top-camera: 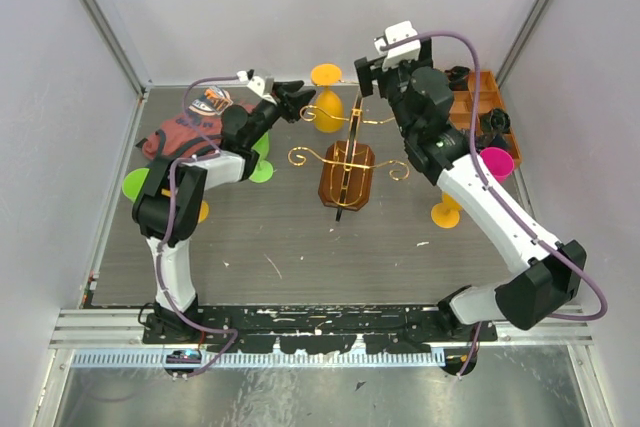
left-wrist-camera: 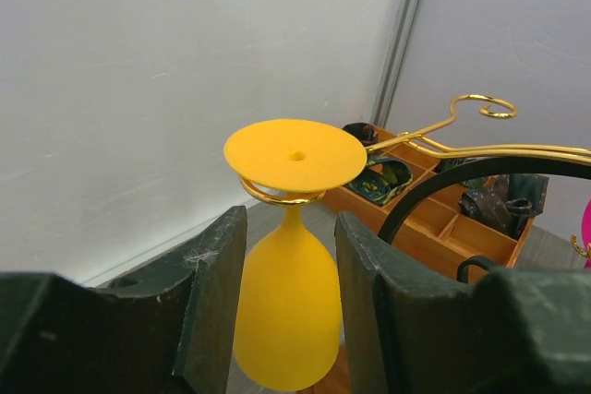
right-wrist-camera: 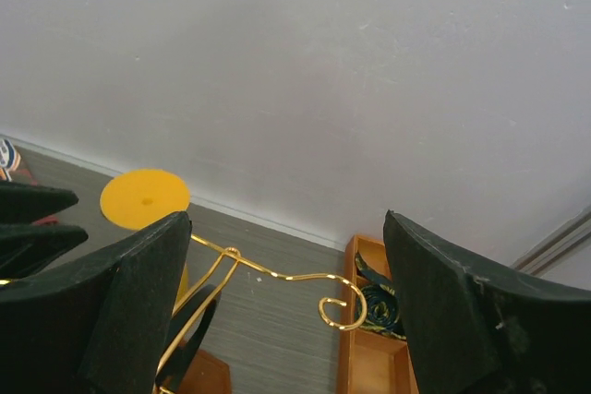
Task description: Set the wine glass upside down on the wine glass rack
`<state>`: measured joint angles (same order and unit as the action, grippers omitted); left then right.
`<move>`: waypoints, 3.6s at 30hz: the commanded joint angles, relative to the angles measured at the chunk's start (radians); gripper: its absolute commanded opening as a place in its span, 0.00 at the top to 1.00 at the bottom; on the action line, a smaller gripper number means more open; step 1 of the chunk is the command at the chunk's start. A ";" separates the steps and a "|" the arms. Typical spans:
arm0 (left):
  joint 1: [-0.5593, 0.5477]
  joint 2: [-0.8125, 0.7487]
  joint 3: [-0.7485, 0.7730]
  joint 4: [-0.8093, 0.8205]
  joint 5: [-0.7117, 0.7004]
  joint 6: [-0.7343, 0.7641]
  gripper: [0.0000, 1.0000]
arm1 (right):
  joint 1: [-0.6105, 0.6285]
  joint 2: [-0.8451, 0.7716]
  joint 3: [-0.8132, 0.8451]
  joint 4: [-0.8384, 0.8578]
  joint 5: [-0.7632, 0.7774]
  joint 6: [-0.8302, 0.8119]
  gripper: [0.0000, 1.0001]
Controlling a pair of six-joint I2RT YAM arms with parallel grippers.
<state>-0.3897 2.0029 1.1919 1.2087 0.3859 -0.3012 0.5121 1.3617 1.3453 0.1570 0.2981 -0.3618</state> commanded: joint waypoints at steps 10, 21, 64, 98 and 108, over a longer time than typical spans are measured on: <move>0.019 -0.223 0.034 -0.334 0.004 0.119 0.44 | -0.071 0.025 0.147 -0.162 -0.002 0.182 0.07; 0.021 -0.444 0.186 -1.195 -0.236 0.289 0.25 | -0.091 0.074 0.277 -0.323 -0.116 0.244 0.03; 0.093 -0.184 0.470 -1.985 -0.480 0.194 0.44 | -0.110 0.077 0.268 -0.473 -0.013 0.298 0.01; 0.259 -0.630 0.400 -1.246 0.087 -0.049 1.00 | -0.110 0.148 0.237 -0.122 -0.610 0.573 0.02; 0.245 -0.633 0.375 -1.250 0.196 -0.032 1.00 | -0.110 0.149 0.159 0.038 -0.723 0.640 0.04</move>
<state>-0.1329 1.4017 1.5806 -0.1329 0.4953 -0.3244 0.4034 1.5093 1.4975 0.0704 -0.3748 0.2394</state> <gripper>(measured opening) 0.013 0.971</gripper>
